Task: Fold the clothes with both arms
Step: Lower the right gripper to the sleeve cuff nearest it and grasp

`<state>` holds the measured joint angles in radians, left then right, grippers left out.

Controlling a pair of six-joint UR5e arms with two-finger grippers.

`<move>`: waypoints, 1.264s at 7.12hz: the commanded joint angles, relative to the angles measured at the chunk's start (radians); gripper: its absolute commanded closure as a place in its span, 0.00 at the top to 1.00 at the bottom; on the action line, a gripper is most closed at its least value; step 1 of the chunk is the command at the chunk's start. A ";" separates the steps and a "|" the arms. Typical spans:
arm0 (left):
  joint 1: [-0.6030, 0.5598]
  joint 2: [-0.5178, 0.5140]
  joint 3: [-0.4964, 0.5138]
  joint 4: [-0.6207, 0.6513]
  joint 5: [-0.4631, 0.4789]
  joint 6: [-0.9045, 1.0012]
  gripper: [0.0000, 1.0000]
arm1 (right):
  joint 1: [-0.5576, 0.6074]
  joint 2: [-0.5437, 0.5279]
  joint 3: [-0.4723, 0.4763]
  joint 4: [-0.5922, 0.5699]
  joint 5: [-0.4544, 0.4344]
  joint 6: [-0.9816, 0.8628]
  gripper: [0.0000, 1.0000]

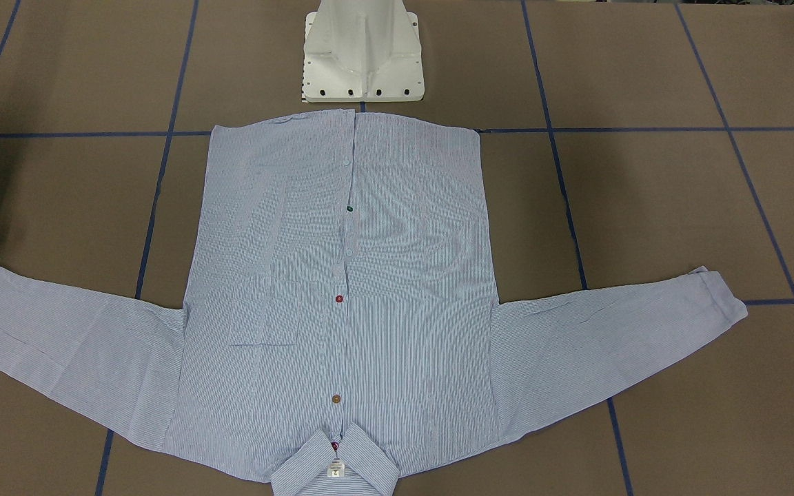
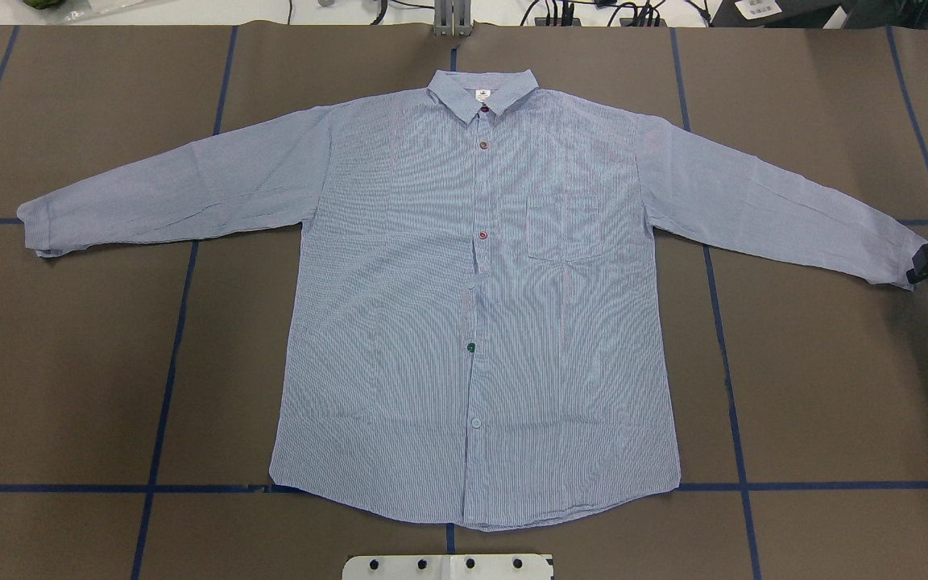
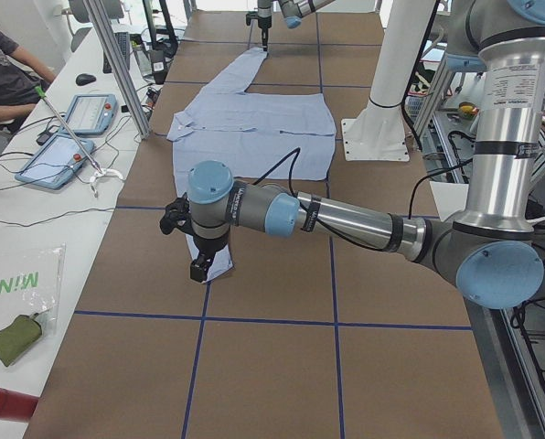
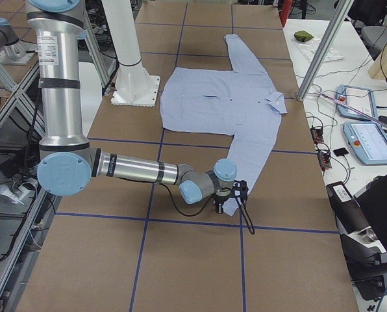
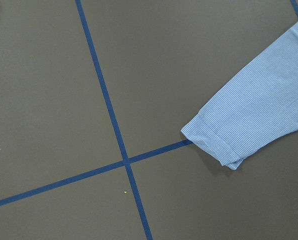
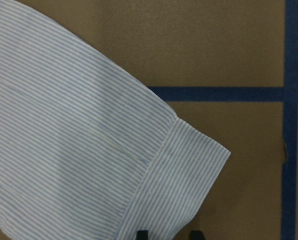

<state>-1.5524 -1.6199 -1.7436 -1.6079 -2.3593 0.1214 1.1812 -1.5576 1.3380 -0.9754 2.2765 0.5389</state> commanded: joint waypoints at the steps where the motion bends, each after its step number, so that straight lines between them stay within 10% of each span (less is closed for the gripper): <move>1: 0.000 -0.002 -0.001 0.000 0.000 -0.002 1.00 | 0.000 -0.002 0.000 -0.002 0.000 0.001 0.40; 6: 0.000 -0.002 -0.002 0.000 0.000 -0.003 1.00 | -0.002 0.008 0.001 -0.020 0.002 0.001 0.39; 9: 0.000 -0.002 -0.002 0.000 0.000 -0.003 1.00 | -0.006 0.011 0.001 -0.023 0.002 0.000 0.04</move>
<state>-1.5524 -1.6214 -1.7457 -1.6076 -2.3593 0.1182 1.1772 -1.5473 1.3386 -0.9970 2.2780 0.5390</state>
